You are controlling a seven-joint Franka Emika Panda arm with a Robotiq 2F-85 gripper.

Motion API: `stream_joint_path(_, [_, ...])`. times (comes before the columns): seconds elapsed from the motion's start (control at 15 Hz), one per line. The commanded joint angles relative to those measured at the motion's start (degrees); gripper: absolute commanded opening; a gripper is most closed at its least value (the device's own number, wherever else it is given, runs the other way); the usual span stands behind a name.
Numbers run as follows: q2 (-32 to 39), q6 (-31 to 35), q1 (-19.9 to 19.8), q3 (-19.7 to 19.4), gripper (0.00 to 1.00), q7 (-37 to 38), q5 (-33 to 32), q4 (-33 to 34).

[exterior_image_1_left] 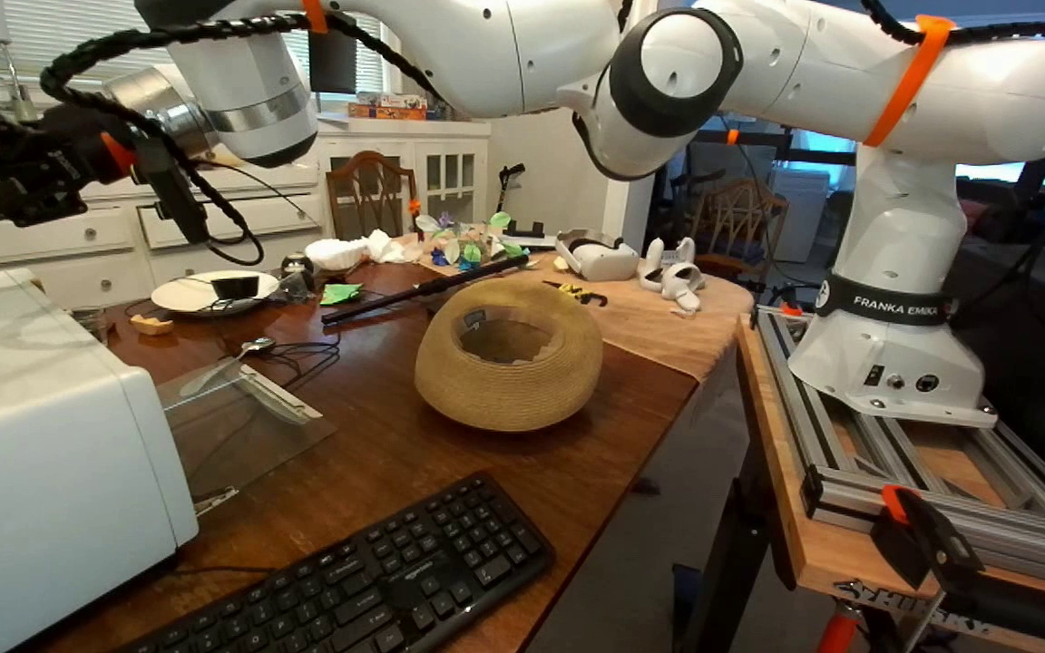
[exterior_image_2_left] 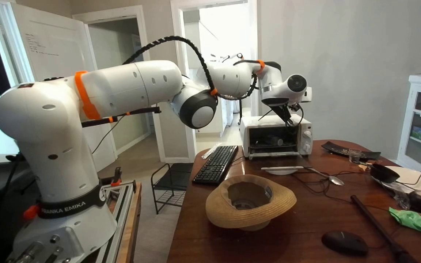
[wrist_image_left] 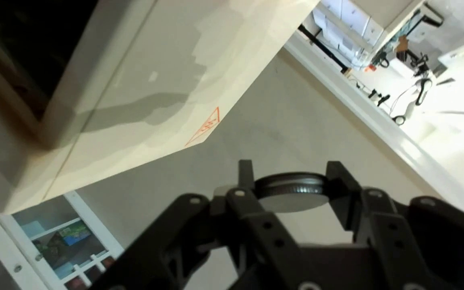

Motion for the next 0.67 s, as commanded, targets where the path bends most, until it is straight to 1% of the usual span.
stream_joint_path(0.0, [-0.6,-3.4,1.3,-1.0,0.23,-1.6,-7.8,0.0])
stream_joint_path(0.13, [-0.1,-3.5,1.9,-0.5,0.23,-4.0,-12.2,0.0])
stream_joint_path(0.33, [0.8,-1.5,2.8,0.5,0.23,-8.9,-18.2,-0.3])
stream_joint_path(0.6, [2.5,1.3,4.0,0.0,0.23,-16.3,-23.7,0.7])
